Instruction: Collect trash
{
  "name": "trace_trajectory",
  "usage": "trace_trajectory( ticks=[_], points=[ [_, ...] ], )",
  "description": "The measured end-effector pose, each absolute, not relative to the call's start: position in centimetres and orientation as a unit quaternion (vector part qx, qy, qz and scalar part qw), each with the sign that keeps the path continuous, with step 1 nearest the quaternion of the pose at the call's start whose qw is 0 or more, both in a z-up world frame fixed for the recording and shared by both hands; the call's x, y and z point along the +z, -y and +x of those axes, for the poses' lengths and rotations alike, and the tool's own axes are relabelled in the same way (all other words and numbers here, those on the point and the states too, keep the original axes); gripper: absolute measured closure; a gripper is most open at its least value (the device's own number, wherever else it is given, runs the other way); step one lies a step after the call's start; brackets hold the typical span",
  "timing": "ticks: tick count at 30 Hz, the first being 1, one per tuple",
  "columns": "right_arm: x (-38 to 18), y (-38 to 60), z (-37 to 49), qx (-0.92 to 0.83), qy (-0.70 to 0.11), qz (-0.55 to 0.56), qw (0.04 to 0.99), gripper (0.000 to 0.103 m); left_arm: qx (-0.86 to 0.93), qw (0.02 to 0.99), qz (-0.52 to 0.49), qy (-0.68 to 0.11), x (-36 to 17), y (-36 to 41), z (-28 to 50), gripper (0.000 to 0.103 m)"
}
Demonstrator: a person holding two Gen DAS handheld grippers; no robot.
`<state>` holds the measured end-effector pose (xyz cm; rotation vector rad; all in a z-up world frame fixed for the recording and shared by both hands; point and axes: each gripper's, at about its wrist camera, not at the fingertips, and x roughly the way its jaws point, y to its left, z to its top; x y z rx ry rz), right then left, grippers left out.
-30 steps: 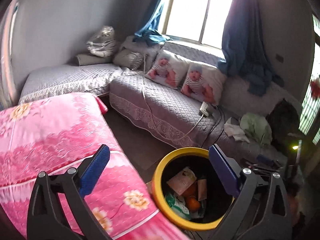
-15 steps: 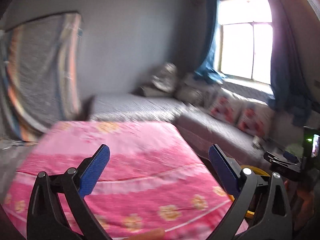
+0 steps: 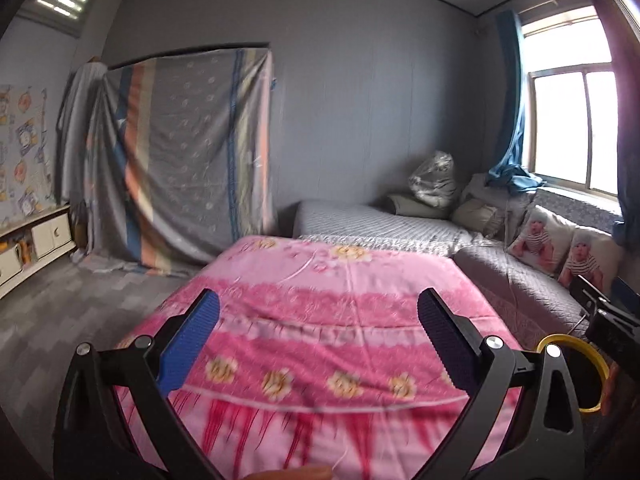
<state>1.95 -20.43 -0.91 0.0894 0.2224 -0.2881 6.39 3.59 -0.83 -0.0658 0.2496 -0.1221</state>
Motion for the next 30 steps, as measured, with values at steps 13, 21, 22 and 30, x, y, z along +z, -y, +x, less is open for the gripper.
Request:
trace_trajectory(
  ticks=[13, 21, 22, 30],
  points=[
    [-2.8, 19.1, 0.6, -0.146, -0.130, 0.052, 0.979, 0.008, -0.065, 0.990, -0.052, -0.118, -1.7, -4.0, 3.3, 0.008],
    [-3.1, 19.2, 0.9, -0.153, -0.136, 0.056, 0.977, 0.008, -0.075, 0.988, -0.050, -0.122, -1.7, -3.6, 3.3, 0.008],
    [-3.1, 19.2, 0.9, -0.153, -0.136, 0.055, 0.977, 0.008, -0.076, 0.988, -0.051, -0.123, -1.8, -3.6, 3.3, 0.008],
    [-3.5, 19.2, 1.2, -0.150, -0.143, 0.058, 0.977, 0.008, -0.079, 0.988, -0.048, -0.124, -1.9, -3.5, 3.3, 0.008]
  ],
)
